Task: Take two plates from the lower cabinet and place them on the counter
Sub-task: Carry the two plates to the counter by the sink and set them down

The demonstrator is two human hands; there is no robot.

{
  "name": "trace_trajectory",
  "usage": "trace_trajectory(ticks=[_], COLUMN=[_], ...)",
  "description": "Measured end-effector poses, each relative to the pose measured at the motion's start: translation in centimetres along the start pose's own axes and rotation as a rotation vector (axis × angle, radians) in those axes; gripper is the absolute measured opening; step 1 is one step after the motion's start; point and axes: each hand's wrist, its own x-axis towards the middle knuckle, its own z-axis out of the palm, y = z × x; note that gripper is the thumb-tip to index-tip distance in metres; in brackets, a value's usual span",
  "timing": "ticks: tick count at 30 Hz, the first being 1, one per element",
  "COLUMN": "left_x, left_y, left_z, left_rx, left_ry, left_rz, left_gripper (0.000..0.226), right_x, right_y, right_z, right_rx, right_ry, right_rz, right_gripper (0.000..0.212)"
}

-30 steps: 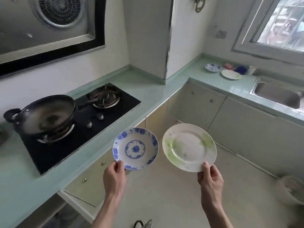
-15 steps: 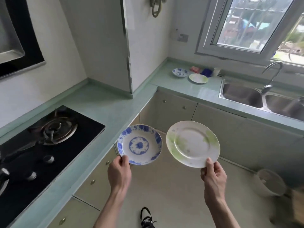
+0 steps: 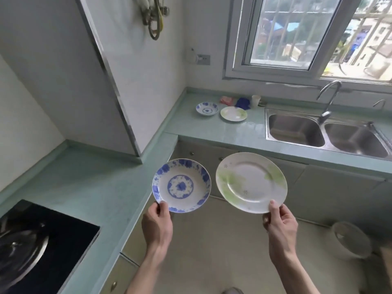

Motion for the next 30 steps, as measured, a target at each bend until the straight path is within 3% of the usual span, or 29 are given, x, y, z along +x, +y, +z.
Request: trace_trajectory(ticks=[16, 30], left_x=[16.6, 28.1], left_y=[9.1, 15.8], left_z=[19.8, 32.5], left_rx=[0.003, -0.082], left_ry=[-0.028, 0.032], left_rz=[0.017, -0.095], left_gripper=[0.047, 0.045], right_x=[24.2, 43.0], right_y=[0.3, -1.2], right_z=[5.2, 10.2], right_rx=[0.07, 0.018], right_ry=[0.161, 0.093], right_rz=[0.092, 0.142], right_gripper=[0.024, 0.018])
